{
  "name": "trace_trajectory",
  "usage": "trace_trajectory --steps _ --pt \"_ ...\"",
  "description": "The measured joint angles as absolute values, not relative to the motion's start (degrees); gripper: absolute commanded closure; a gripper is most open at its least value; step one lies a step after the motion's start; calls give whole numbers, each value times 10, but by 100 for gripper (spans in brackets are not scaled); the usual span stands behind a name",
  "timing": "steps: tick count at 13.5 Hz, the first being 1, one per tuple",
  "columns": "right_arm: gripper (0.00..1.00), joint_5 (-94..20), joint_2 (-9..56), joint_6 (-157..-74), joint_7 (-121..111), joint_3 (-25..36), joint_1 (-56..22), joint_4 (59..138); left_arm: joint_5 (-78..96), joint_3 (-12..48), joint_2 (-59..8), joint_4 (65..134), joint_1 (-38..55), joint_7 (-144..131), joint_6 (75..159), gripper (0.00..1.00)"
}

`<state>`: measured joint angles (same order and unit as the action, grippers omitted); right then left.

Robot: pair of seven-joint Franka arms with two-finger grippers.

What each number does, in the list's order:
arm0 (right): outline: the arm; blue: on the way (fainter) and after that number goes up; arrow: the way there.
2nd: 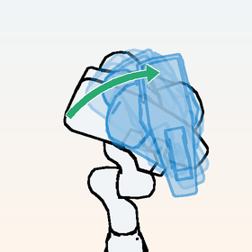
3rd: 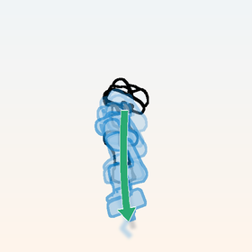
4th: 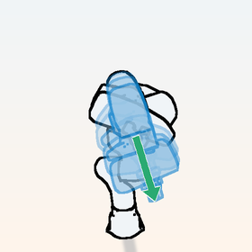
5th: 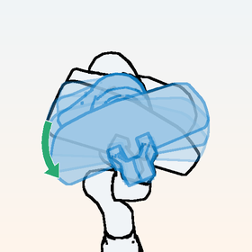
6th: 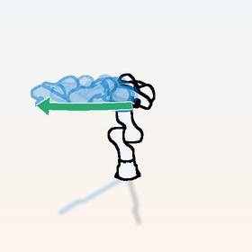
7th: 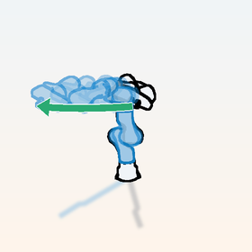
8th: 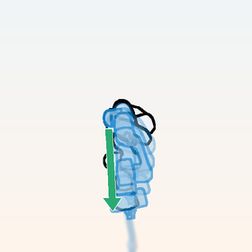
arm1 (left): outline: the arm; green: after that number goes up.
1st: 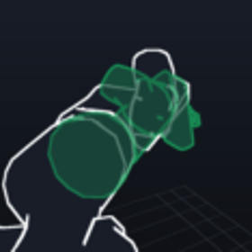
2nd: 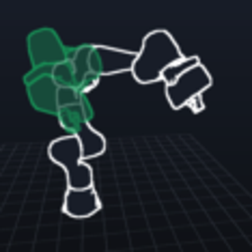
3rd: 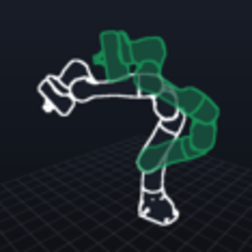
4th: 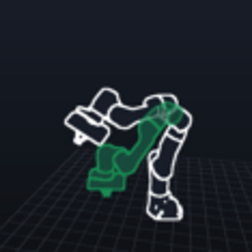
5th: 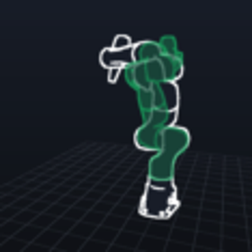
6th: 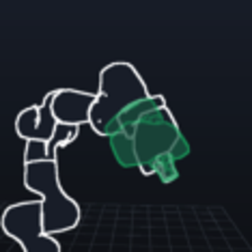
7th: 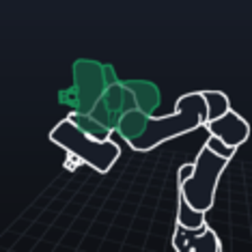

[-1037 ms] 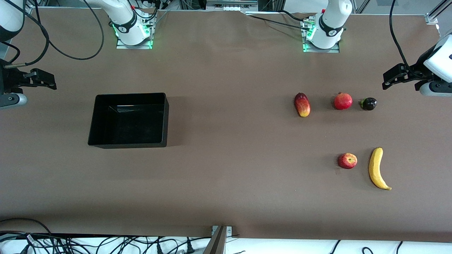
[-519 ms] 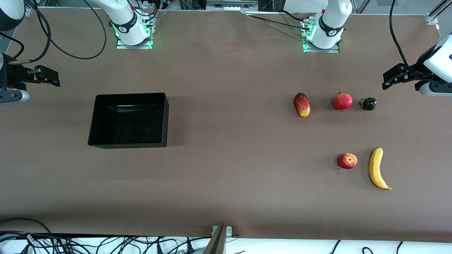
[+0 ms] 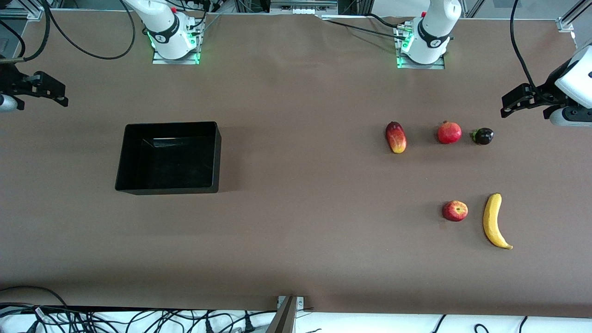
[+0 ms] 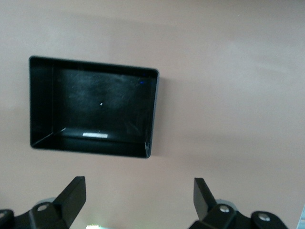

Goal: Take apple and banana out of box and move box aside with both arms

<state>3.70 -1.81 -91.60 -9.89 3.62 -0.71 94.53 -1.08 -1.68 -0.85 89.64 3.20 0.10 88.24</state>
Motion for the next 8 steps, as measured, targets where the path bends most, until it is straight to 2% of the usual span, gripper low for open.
trace_trajectory --steps 8 --pt "0 25 -9 -911 -99 27 3 944 -11 -17 -9 896 32 1 882 0"
